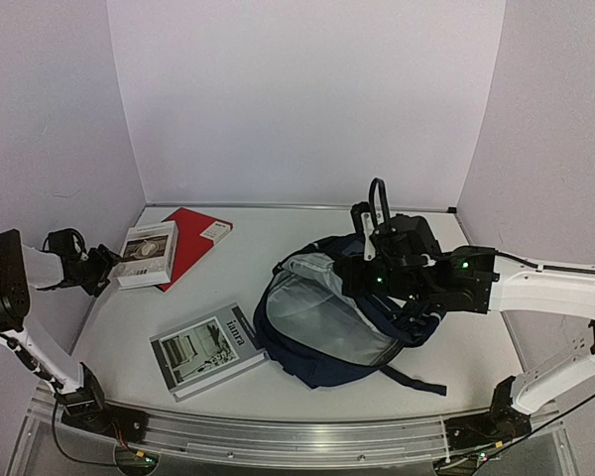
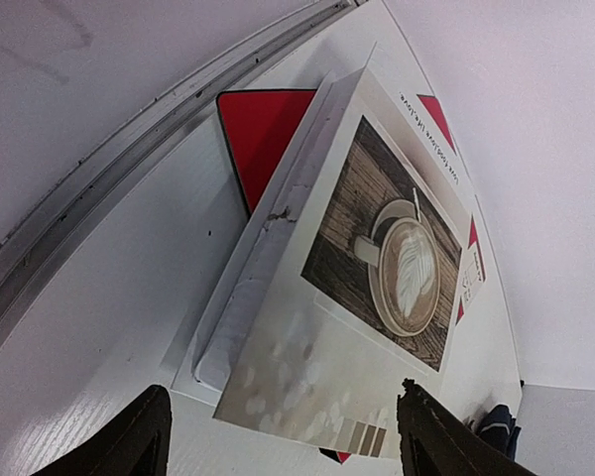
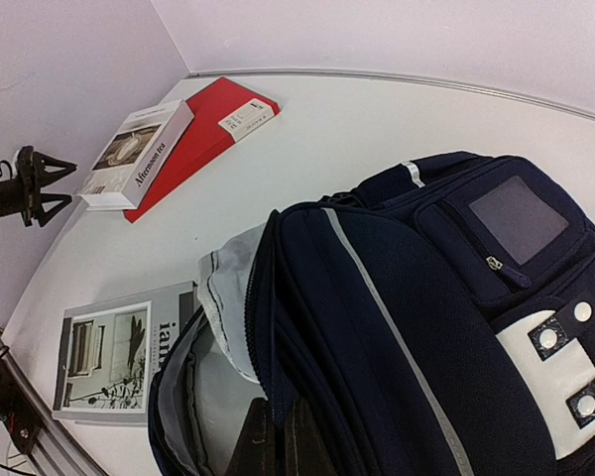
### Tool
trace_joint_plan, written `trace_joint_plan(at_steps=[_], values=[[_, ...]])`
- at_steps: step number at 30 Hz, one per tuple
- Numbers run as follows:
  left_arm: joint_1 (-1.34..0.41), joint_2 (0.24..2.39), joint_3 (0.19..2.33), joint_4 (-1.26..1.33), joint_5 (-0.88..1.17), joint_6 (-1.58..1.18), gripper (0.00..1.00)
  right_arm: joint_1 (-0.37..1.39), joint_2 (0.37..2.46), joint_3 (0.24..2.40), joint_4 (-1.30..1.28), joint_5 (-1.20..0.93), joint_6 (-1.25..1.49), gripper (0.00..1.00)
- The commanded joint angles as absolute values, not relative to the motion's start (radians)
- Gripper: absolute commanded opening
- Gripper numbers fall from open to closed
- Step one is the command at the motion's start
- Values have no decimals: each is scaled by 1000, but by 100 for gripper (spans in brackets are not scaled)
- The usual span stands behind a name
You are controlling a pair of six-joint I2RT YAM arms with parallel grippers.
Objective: Pack the student bag
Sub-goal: Pick up the book from the center of the board.
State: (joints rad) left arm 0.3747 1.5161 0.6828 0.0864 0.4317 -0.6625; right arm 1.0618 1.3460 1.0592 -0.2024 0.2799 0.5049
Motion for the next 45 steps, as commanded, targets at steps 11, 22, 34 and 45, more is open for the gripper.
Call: trace_joint_plan(at_steps=[11,22,34,45], values=[[399,1601,700,192,494,-747,58,1059,1308,1088,-84,307,521,0],[403,1607,676,247,495,-757,36,1059,1324,1096,-84,303,520,0],[414,1615,665,326,528,-793,0,1059,1324,1092,-84,301,529,0],[412,1395,607,332,717,-783,0,1059,1305,1096,-85,345,520,0]])
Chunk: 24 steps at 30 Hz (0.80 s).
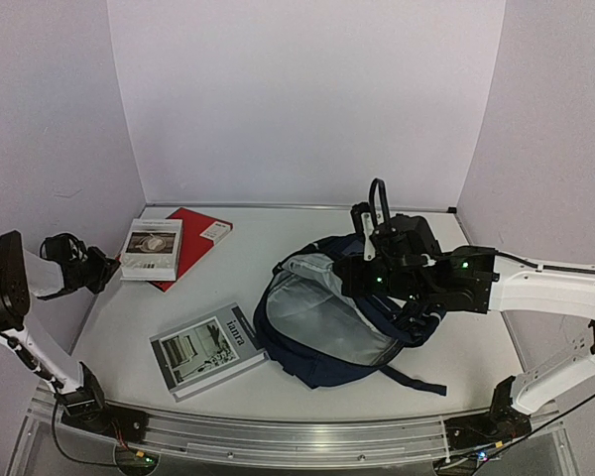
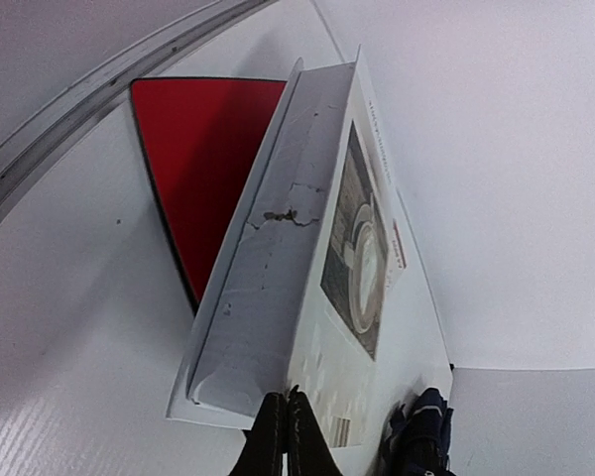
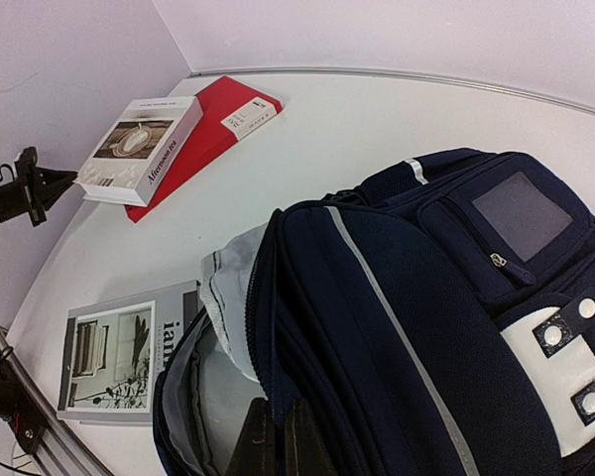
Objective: Pack the student bag
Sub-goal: Pick up the book from the center of the board, then place the book at the center of the board.
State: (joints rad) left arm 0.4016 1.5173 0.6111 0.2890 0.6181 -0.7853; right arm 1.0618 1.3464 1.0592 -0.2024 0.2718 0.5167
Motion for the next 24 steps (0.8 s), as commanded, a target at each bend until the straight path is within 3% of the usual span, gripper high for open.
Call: trace_joint_plan(at_steps=[1,9,15,24], values=[[411,1363,606,319,736,-789,0,1059,1306,1097,-85,348,518,0],[383,1134,651,51,846,-810,0,1059,1324,1111,-85,352,506,0],[218,1033,664,-112,847,-800,0,1058,1334,1120,-84,345,500,0],[98,939,610,-159,928,-879,0,1059,1338,1107,-84,336,516,0]])
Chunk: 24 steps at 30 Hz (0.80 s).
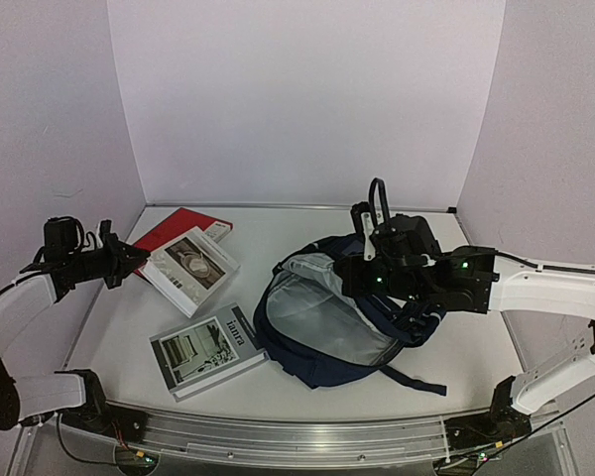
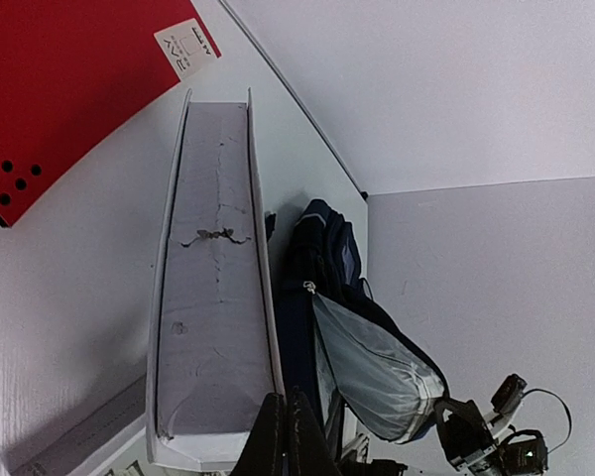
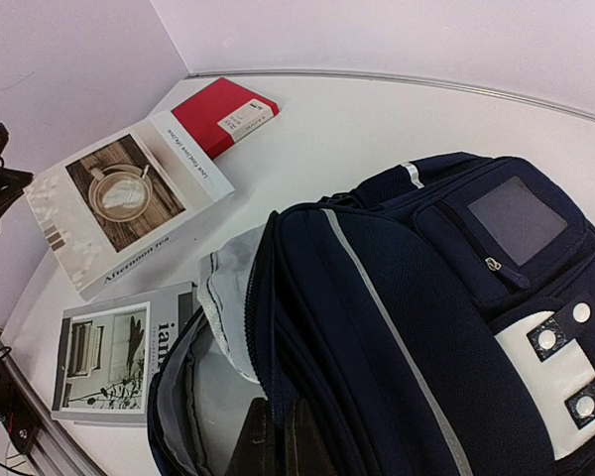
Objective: Pack the student bag
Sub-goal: Place the book at the center of the board.
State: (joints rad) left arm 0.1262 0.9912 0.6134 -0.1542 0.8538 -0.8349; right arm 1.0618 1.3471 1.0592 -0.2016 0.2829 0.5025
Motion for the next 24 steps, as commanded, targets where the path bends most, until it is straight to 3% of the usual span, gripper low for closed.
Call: trace_joint_plan(at_steps=[1,14,16,19,24], values=[[91,936,604,-172,942,-882,0,1059,1339,1106,-84,334,518,0],[66,831,422,-322,986,-981,1,1059,1378,1111,-84,318,529,0],[66,849,421,-386,969,-949,17,1059,1388,1116,-84,316,525,0],[67,870,460,-529,881,-869,53,1059,1399,1123,-84,314,522,0],[66,911,501,-581,704,-771,76,1059,1402,1125,-81,317,514,0]])
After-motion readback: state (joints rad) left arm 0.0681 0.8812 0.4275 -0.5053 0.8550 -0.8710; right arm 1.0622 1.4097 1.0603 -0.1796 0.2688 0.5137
